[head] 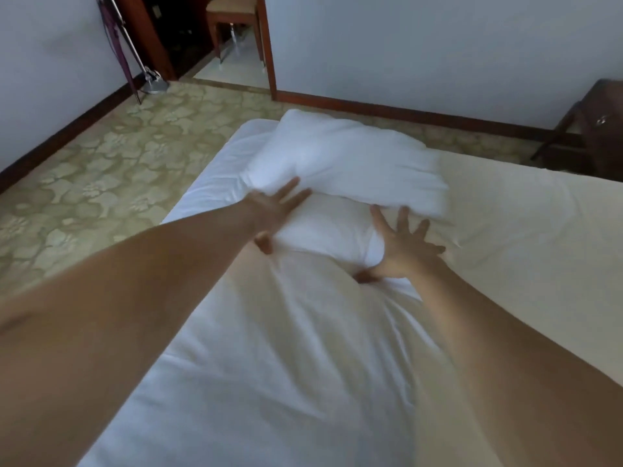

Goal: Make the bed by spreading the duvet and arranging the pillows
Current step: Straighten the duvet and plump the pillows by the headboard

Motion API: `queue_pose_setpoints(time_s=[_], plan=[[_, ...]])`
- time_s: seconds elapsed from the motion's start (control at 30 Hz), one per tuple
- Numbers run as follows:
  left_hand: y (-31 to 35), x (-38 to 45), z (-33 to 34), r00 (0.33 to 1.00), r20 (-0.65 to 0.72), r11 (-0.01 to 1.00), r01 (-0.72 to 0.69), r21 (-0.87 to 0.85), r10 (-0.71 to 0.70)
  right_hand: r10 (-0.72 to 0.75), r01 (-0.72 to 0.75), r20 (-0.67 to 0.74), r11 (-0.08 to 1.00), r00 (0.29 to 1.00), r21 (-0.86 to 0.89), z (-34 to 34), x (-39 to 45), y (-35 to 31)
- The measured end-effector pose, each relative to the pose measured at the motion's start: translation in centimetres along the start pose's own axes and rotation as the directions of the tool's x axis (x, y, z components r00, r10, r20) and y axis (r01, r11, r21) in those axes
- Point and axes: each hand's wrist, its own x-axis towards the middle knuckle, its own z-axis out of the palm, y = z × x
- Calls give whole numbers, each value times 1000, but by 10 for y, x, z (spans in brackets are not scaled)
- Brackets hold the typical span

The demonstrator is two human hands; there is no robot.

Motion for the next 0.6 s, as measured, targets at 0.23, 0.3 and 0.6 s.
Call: queue_pose_setpoints(time_s=[0.23,0.3,0.6], plan=[[-17,64,53,998,61,999,13,-51,-10,-21,11,80,992,997,125,34,70,-14],[-21,88,72,999,50,994,15,-105,-10,-31,19,117,995,993,99,41,93,-10],[-38,144,99,1000,29,1000,5,-24,-4,3,-16,152,996,988,83,62,160,-21]])
